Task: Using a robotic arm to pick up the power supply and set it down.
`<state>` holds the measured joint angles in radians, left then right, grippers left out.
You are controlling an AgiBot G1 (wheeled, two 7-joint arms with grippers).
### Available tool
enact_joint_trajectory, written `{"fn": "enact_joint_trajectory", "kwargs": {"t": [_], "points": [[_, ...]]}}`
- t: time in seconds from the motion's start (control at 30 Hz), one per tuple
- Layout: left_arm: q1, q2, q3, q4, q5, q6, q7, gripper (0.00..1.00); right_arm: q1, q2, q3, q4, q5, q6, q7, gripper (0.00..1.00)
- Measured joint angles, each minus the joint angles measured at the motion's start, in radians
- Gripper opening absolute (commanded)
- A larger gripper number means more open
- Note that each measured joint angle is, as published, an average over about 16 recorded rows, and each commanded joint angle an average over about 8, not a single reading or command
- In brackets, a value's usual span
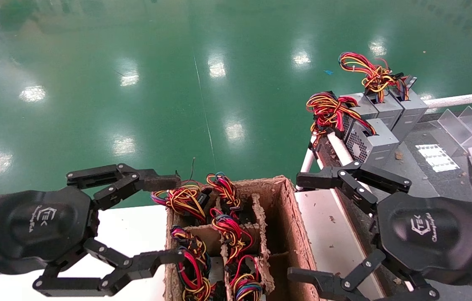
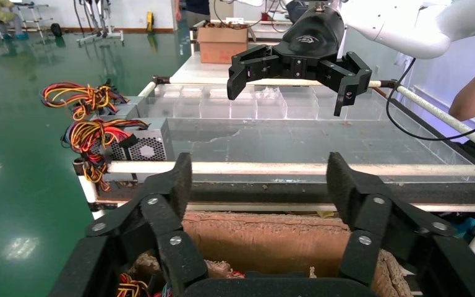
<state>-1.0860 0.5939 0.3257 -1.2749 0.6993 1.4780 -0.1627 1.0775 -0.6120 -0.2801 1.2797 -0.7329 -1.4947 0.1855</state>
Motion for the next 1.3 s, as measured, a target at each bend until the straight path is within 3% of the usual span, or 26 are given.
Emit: {"fn": "enact_joint_trajectory", "kwargs": {"t": [0.77,1.1,1.13,1.3], "points": [[0.0,0.0,0.0,0.0,0.0,0.0,0.0,0.0,-0.001,0.001,0.0,0.001,-0.004,0.003,-0.002,1.0],[0.0,0.0,0.0,0.0,0.0,0.0,0.0,0.01,-0.008,0.0,-0.014,0.013,-0.051,0.041,0.002,1.0],[0.0,0.0,0.0,0.0,0.0,0.0,0.0,0.07,-0.008,0.0,-0.017,0.015,-0.061,0.048,0.005,1.0],[0.0,0.0,0.0,0.001,0.0,0.0,0.0,0.68,-0.006,-0.008,-0.044,0.025,-0.124,0.091,0.031,1.0]]}}
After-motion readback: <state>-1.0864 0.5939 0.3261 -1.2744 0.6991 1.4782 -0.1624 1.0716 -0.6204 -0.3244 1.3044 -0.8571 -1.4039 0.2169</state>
